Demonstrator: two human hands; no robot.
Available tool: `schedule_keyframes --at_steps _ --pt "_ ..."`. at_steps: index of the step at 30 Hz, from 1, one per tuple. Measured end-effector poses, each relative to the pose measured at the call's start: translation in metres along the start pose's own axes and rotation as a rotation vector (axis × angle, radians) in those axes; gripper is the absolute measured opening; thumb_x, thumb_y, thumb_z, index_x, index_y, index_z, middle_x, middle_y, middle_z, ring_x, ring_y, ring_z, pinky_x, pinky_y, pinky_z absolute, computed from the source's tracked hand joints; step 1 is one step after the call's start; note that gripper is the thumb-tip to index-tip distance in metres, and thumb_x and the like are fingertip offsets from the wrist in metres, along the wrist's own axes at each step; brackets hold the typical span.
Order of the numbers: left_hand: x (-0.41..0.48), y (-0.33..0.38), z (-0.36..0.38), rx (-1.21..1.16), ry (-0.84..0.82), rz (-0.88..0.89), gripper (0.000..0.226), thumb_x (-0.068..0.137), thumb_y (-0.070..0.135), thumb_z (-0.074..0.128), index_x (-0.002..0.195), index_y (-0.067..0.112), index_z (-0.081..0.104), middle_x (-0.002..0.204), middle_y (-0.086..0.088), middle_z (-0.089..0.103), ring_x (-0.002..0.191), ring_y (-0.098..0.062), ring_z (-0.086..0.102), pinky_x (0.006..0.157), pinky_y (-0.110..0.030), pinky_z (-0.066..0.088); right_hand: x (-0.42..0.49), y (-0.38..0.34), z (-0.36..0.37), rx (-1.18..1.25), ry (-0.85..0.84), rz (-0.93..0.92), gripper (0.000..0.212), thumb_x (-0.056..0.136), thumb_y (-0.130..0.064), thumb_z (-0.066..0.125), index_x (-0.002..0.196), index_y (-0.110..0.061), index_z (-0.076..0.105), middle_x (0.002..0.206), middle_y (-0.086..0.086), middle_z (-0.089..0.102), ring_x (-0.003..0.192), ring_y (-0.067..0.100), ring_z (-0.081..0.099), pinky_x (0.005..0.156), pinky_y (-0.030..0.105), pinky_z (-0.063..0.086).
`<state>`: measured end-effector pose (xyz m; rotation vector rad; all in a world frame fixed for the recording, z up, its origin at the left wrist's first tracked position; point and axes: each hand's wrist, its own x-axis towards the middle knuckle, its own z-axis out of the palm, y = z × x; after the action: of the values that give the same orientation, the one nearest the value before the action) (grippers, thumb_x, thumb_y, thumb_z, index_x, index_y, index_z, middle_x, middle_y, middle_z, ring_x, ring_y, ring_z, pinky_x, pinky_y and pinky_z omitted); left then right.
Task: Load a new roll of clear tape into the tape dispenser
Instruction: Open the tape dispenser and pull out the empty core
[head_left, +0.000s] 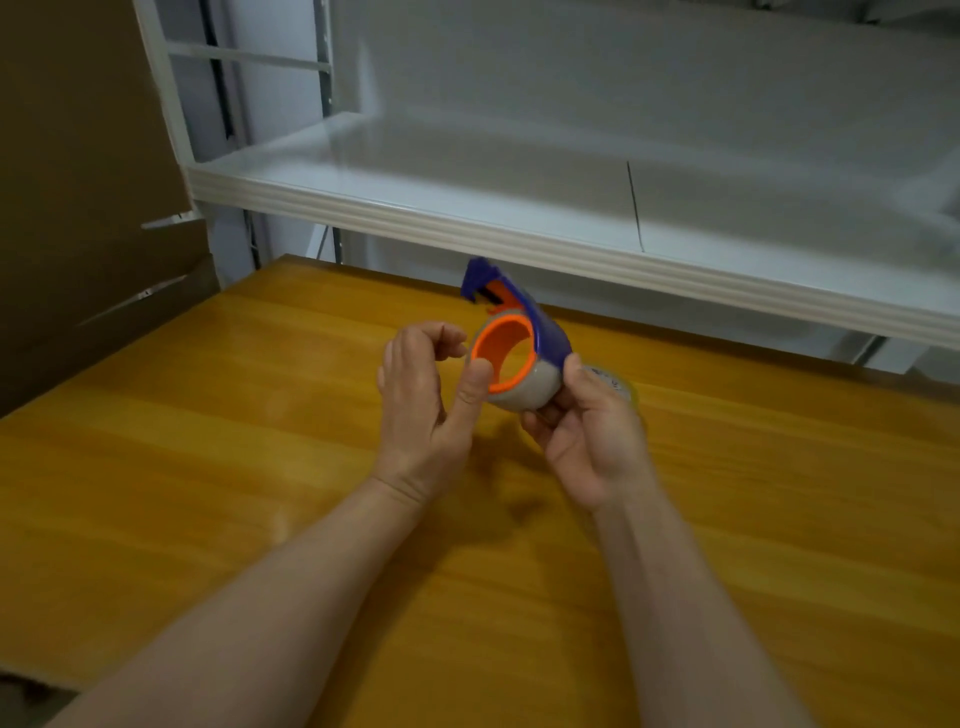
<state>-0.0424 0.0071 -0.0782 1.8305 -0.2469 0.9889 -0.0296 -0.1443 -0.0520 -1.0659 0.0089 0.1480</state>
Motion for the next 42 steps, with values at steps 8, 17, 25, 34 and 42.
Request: schedule_keyframes --at_steps 8,17,25,34,42 --pt "-0.003 0.004 0.008 0.151 -0.14 0.094 0.069 0.078 0.071 0.057 0.118 0.014 0.053 0.111 0.001 0.055 0.105 -0.02 0.053 0.092 -0.045 0.043 0.001 0.003 -0.004 0.15 -0.125 -0.088 0.02 0.106 -0.012 0.047 0.117 -0.009 0.063 0.104 0.008 0.077 0.088 0.017 0.074 0.071 0.03 0.06" --pt "-0.005 0.005 0.009 0.221 -0.21 0.03 0.059 0.079 0.061 0.06 0.122 0.02 0.058 0.117 0.003 0.055 0.11 -0.018 0.048 0.091 -0.039 0.042 0.0 0.007 -0.011 -0.029 -0.164 -0.136 0.025 0.103 -0.011 0.051 0.124 -0.011 0.064 0.119 0.013 0.073 0.11 0.023 0.068 0.089 0.033 0.054" --pt "-0.005 0.014 0.009 0.244 -0.131 0.053 0.033 0.088 0.045 0.064 0.107 0.018 0.067 0.099 0.004 0.063 0.095 -0.016 0.051 0.082 -0.04 0.041 0.0 0.012 -0.009 -0.086 -0.244 -0.147 0.021 0.097 -0.008 0.056 0.115 -0.007 0.066 0.113 0.012 0.074 0.111 0.027 0.069 0.097 0.037 0.054" --pt "-0.002 0.013 0.009 0.171 -0.165 -0.076 0.024 0.087 0.042 0.067 0.103 0.025 0.066 0.095 0.012 0.064 0.09 -0.003 0.055 0.095 -0.036 0.034 0.003 0.01 -0.007 -0.353 -0.034 -0.349 0.039 0.093 0.002 0.067 0.118 -0.026 0.059 0.107 0.011 0.074 0.103 0.027 0.074 0.088 0.044 0.062" --pt "-0.002 0.019 0.003 0.147 -0.345 -0.154 0.028 0.09 0.023 0.071 0.116 0.029 0.06 0.111 0.012 0.063 0.107 -0.008 0.057 0.11 -0.045 0.028 0.003 0.01 -0.01 -0.352 -0.073 -0.408 0.042 0.094 0.004 0.064 0.121 -0.028 0.066 0.105 0.008 0.074 0.097 0.026 0.076 0.076 0.036 0.062"
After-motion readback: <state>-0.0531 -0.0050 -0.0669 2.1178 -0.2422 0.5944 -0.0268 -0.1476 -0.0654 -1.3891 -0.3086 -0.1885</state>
